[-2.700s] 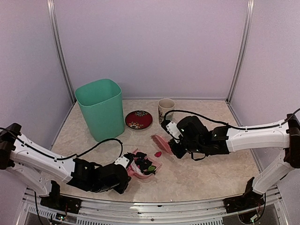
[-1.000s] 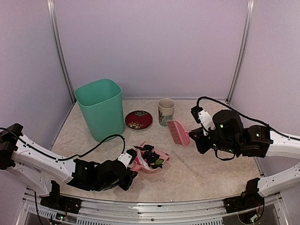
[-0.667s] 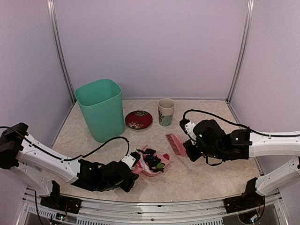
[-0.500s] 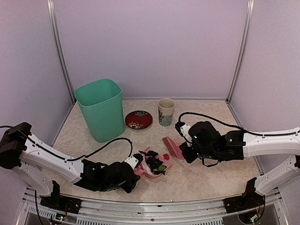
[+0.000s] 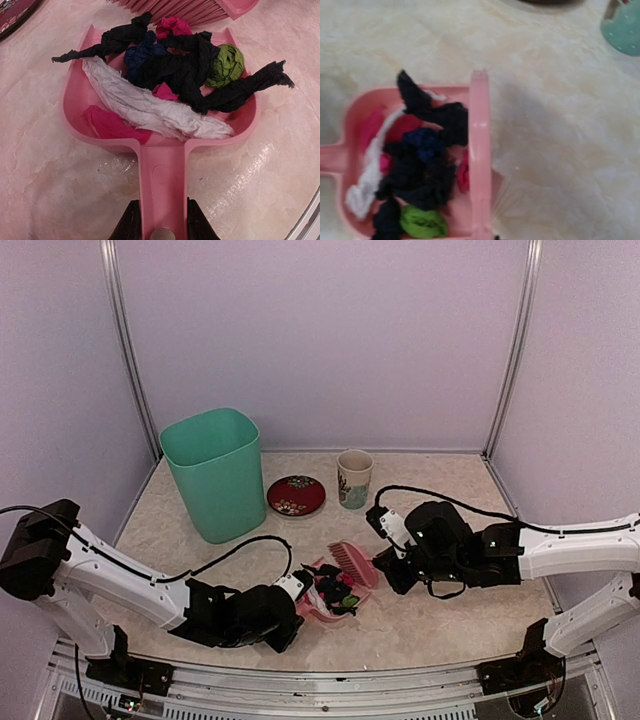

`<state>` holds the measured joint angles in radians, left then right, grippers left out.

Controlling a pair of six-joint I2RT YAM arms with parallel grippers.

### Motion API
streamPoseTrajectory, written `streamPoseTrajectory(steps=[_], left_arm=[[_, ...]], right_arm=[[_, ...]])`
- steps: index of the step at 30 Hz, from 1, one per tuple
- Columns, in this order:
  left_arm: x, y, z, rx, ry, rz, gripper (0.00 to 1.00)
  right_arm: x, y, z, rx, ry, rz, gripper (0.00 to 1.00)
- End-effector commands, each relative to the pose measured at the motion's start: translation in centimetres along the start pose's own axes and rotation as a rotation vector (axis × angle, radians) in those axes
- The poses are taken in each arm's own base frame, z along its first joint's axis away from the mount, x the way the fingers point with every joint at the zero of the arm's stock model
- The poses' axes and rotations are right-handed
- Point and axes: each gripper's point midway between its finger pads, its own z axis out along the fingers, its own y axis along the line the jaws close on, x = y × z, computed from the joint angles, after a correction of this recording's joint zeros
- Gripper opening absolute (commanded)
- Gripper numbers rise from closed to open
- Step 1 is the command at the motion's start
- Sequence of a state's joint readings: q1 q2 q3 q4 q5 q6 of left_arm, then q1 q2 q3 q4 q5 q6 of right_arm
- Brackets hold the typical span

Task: Sweep away the paper scraps from the table
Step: Sweep the paper scraps into the dustpan.

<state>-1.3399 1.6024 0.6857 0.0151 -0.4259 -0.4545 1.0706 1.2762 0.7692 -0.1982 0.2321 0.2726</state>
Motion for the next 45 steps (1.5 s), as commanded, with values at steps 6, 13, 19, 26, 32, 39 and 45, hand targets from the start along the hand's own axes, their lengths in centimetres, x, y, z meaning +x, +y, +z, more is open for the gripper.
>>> streamPoseTrajectory(steps=[6,13,19,26,32,39,45], left_arm=[[-1.1,-0.1,0.3,0.008,-0.044,-0.015,0.00],[-4.1,-0.2,-1.3,0.025,-0.155,-0.041,0.00],[-6.3,-0.1,-2.7,0.028,-0.227,-0.039,0.00],[-7.9,0.2,-4.1,0.033,-0.281,-0.064,0.00],[-9.1,0.5,-5.5,0.039,-0.330,-0.063,0.00],[-10.3,1.2,-7.0,0.021,-0.365,-0.071,0.00],[-11.4,2.4,-8.2,-0.021,-0.380,-0.073,0.00]], right_arm=[[-1.3,1.5,-2.2,-0.089,-0.058,-0.010,0.00],[-2.1,0.4,-4.3,-0.046,-0.078,-0.004,0.00],[-3.4,-0.8,-6.7,0.002,-0.118,0.002,0.00],[-6.1,-1.9,-9.6,0.055,-0.193,0.000,0.00],[-7.6,-2.5,-11.4,0.079,-0.236,-0.002,0.00],[-9.1,-3.8,-13.1,0.138,-0.298,0.025,0.00],[-11.4,-6.0,-16.5,0.222,-0.440,0.098,0.00]])
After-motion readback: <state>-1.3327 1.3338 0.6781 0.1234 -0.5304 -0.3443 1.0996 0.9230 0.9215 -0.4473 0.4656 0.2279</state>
